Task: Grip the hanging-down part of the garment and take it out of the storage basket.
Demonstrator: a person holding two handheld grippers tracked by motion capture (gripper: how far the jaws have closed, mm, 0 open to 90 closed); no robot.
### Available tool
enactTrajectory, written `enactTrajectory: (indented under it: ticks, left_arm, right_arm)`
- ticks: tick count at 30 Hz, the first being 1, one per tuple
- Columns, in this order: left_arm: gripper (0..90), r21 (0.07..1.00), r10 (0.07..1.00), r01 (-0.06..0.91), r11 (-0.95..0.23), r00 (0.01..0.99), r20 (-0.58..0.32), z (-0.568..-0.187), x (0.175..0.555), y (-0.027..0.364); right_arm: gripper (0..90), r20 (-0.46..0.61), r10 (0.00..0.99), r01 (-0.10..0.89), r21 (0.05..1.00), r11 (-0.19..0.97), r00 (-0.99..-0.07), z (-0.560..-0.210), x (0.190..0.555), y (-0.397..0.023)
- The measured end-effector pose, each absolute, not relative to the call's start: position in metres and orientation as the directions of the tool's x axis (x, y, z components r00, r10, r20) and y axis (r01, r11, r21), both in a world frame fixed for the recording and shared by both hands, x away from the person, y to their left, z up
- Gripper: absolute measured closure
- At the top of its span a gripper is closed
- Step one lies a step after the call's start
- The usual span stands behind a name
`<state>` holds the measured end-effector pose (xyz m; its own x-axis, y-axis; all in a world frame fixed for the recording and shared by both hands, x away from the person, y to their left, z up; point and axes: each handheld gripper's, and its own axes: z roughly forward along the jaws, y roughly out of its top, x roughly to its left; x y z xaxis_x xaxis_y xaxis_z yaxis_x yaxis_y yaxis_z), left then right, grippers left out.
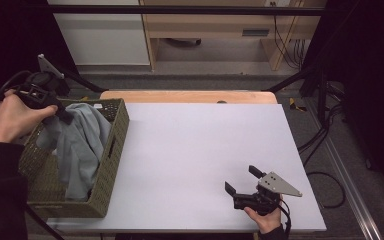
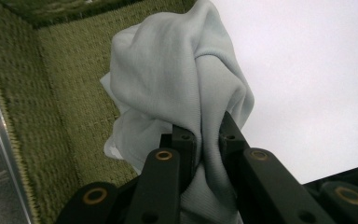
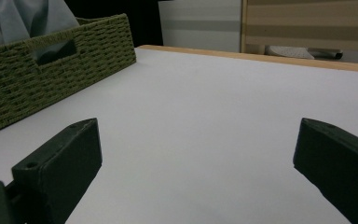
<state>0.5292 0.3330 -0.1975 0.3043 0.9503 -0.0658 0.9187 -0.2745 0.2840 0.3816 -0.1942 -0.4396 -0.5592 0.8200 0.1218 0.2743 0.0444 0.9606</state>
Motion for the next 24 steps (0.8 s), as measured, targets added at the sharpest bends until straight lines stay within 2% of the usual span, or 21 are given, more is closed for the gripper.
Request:
enactTrajectory:
  ticks: [15,21,24]
  left_arm:
    - [80.9,0.335,0.952,0.902,-0.273,0.303,-0.042,-0.155,0.521,0.335]
    - [80.9,0.339,0.952,0.899,-0.277,0.305,-0.032,-0.149,0.521,0.332]
    - [80.9,0.34,0.95,0.897,-0.281,0.309,-0.03,-0.147,0.521,0.331]
  right_arm:
    - [1.4,0.113,0.766,0.244,0.968,0.059,-0.633,-0.422,0.395,-0.162]
    - [1.4,0.113,0.733,0.232,0.971,0.062,-0.671,-0.409,0.405,-0.136]
    - [1.6,0.111,0.697,0.219,0.973,0.068,-0.709,-0.4,0.413,-0.109]
